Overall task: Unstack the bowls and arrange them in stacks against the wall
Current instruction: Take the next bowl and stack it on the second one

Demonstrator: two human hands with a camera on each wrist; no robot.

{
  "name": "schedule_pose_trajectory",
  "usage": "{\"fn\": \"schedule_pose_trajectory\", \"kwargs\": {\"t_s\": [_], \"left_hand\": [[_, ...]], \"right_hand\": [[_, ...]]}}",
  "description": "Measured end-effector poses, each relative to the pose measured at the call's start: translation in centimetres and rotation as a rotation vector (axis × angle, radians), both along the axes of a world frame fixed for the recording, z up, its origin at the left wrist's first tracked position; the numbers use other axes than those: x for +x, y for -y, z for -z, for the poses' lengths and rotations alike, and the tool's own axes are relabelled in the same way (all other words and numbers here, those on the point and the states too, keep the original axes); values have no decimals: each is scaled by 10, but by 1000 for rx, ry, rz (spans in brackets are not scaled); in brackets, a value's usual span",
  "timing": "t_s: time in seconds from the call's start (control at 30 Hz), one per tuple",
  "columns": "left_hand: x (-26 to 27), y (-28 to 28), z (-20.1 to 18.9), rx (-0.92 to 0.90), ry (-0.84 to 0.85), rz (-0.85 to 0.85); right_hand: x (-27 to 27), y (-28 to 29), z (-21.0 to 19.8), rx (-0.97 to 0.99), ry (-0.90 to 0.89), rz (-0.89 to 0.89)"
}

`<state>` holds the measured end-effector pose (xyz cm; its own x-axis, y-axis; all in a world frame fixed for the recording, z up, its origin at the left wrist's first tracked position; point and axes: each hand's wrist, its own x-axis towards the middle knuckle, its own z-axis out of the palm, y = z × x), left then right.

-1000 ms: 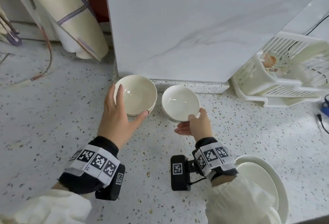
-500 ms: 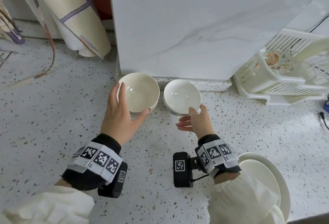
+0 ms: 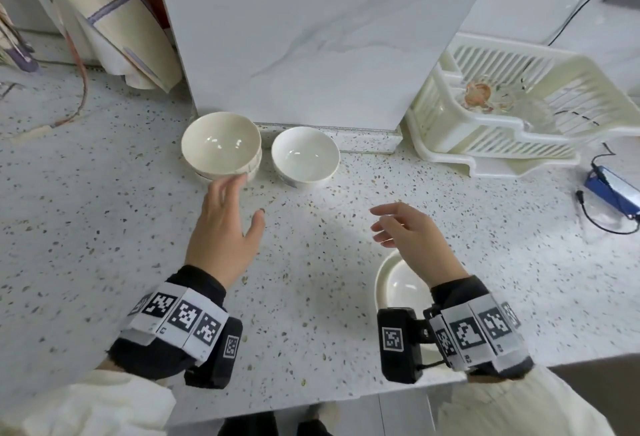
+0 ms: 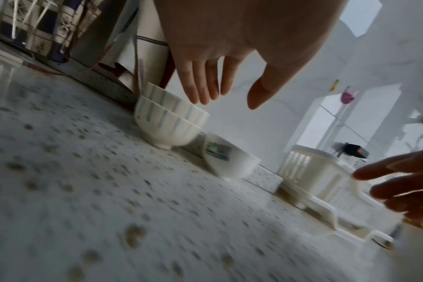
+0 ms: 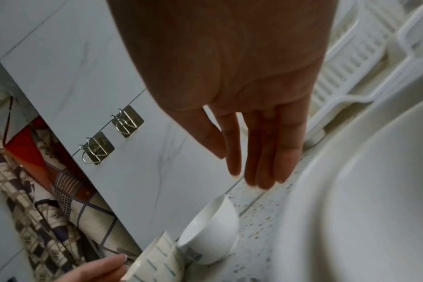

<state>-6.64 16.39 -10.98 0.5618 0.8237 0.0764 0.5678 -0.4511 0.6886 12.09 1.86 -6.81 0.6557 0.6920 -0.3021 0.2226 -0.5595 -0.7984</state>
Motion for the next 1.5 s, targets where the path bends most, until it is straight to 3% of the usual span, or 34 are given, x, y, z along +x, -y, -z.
{"fn": "schedule_pose_trajectory", "kwargs": {"t_s": [0.2, 0.4, 0.6, 0.9, 1.23, 1.5], "left_hand": [[27, 69, -1, -89, 30, 130], [58, 126, 0, -183, -12, 268], [67, 150, 1, -215, -65, 246], [65, 155, 3, -213, -110, 209], [57, 133, -4, -272, -114, 254], [41, 74, -18, -217, -13, 193]], "right_hand": [[25, 72, 9, -171, 320, -31], [34, 108, 13, -257, 382, -116], [31, 116, 16, -386, 406, -269], [28, 117, 23, -366, 211, -275], [41, 115, -4, -286, 172, -171], [43, 51, -39, -71, -38, 12]]}}
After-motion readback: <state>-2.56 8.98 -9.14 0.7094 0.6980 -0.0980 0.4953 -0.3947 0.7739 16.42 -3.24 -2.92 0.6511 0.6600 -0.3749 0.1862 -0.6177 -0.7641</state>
